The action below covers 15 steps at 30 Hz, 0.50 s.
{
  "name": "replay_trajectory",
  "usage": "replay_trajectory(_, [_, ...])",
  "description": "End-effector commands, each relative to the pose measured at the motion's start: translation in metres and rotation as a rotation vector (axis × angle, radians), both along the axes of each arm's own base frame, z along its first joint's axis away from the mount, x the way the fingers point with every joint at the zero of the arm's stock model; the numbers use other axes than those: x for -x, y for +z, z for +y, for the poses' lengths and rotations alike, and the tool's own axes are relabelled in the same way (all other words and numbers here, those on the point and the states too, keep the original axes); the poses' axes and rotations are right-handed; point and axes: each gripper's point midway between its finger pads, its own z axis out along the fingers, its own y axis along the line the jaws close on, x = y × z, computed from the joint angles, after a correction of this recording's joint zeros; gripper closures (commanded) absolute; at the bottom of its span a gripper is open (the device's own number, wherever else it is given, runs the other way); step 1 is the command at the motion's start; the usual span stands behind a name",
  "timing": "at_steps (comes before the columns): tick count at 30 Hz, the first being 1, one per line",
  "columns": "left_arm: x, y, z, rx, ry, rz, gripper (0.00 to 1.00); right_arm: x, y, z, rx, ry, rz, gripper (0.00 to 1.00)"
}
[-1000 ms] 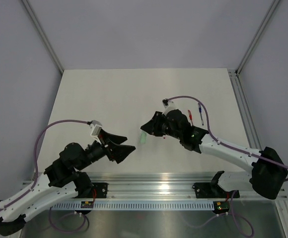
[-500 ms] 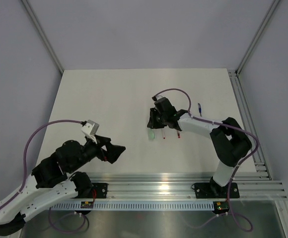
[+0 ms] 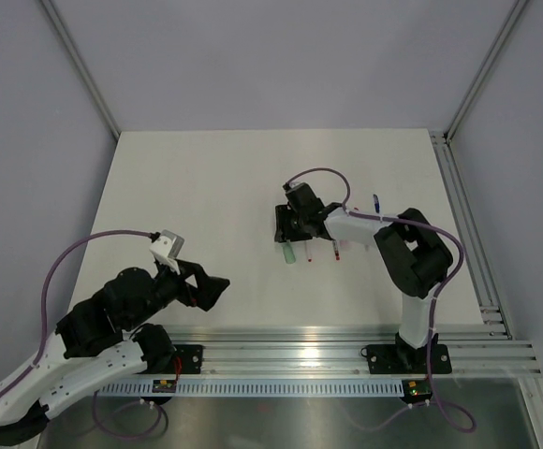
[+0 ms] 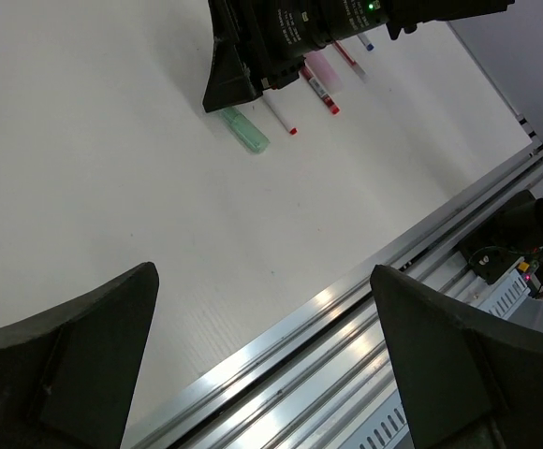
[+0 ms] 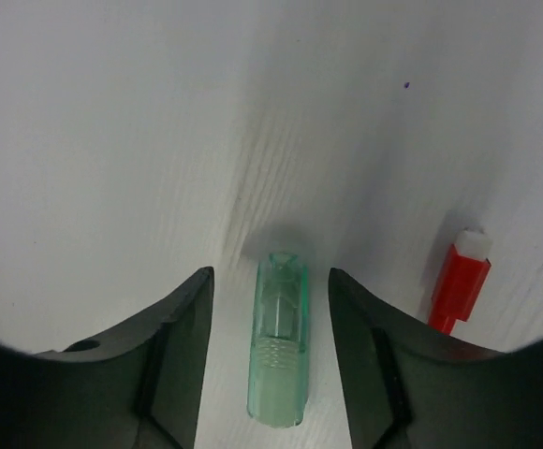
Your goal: Insert the pens into the pen caps
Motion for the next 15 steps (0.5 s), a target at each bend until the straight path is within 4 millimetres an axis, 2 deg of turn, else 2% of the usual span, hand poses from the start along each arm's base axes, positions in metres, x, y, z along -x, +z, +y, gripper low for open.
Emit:
replay_trajectory(1, [-0.006, 0.023, 0.005, 0.054, 0.035, -0.073, 0.01, -0.014, 0.032, -0.004, -0.020, -0.037, -0.074, 0.39])
replay_trajectory(2, [-0.006, 0.022, 0.006, 0.054, 0.039, -0.070, 0.01, -0.014, 0.050, -0.003, -0.045, -0.045, -0.100, 0.35])
replay_trajectory(3, [-0.006, 0.023, 0.006, 0.060, 0.040, -0.074, 0.01, -0.013, 0.057, -0.005, -0.052, -0.050, -0.113, 0.29])
replay_trajectory(4, [-0.007, 0.023, 0.007, 0.056, 0.043, -0.078, 0.01, -0.013, 0.082, -0.006, -0.086, -0.058, -0.150, 0.25])
replay_trajectory(6, [-0.009, 0.027, 0.006, 0.054, 0.048, -0.086, 0.01, -0.008, 0.102, -0.010, -0.105, -0.063, -0.170, 0.17])
replay_trajectory(7, [-0.009, 0.029, 0.006, 0.053, 0.047, -0.089, 0.01, -0.004, 0.129, -0.012, -0.147, -0.071, -0.212, 0.15])
replay_trajectory(8, [-0.009, 0.032, 0.006, 0.054, 0.046, -0.093, 0.01, 0.000, 0.144, -0.014, -0.172, -0.068, -0.231, 0.12])
replay_trajectory(9, [-0.010, 0.041, 0.006, 0.069, 0.048, -0.104, 0.01, 0.007, 0.152, -0.016, -0.190, -0.063, -0.245, 0.09])
replay_trajectory(10, [-0.010, 0.047, 0.006, 0.073, 0.045, -0.120, 0.01, 0.015, 0.187, -0.023, -0.246, -0.065, -0.309, 0.01])
replay_trajectory(11, [-0.011, 0.054, 0.006, 0.086, 0.047, -0.136, 0.01, 0.022, 0.203, -0.029, -0.268, -0.067, -0.343, 0.01])
replay_trajectory(12, [-0.011, 0.067, 0.008, 0.107, 0.049, -0.159, 0.01, 0.031, 0.211, -0.036, -0.281, -0.065, -0.363, 0.01])
replay_trajectory(13, [-0.012, 0.075, 0.008, 0.107, 0.046, -0.178, 0.01, 0.046, 0.250, -0.048, -0.340, -0.062, -0.448, 0.01])
replay_trajectory(15, [-0.008, 0.101, 0.008, 0.147, 0.023, -0.227, 0.01, 0.067, 0.275, -0.065, -0.382, -0.060, -0.512, 0.01])
